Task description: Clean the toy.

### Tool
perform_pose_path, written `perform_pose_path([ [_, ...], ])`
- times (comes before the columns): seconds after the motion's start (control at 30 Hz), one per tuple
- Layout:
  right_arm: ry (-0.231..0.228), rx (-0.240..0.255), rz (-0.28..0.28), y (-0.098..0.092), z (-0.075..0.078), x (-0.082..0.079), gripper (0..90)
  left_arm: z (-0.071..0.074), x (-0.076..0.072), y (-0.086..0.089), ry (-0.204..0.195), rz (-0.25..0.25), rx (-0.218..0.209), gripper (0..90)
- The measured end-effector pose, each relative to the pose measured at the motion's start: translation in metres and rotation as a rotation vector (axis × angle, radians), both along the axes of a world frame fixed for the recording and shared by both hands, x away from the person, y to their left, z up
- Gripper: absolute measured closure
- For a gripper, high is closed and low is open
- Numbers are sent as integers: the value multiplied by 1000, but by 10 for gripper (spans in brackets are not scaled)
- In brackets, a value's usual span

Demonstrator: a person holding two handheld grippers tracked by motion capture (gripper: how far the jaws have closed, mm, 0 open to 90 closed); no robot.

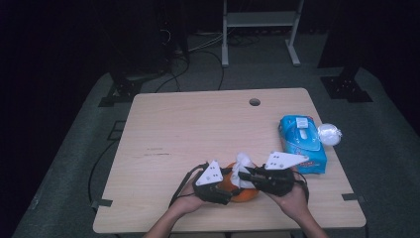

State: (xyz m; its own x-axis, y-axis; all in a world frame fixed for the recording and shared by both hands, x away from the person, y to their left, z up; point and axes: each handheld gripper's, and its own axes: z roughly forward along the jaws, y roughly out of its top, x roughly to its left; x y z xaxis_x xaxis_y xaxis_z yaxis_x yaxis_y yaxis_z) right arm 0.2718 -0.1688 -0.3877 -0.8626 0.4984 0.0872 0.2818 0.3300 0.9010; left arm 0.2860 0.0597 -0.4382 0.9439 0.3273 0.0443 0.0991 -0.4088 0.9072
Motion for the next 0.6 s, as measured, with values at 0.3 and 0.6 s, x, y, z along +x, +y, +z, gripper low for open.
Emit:
perform_pose_path([
  [0.3,16,-21,-125,-18,-4,15,782,-3,-6,-5,-28,-28,11,321],
  [0.6,27,-39,-48,-1,-2,6,781,-5,-10,-9,-45,-71,32,312],
])
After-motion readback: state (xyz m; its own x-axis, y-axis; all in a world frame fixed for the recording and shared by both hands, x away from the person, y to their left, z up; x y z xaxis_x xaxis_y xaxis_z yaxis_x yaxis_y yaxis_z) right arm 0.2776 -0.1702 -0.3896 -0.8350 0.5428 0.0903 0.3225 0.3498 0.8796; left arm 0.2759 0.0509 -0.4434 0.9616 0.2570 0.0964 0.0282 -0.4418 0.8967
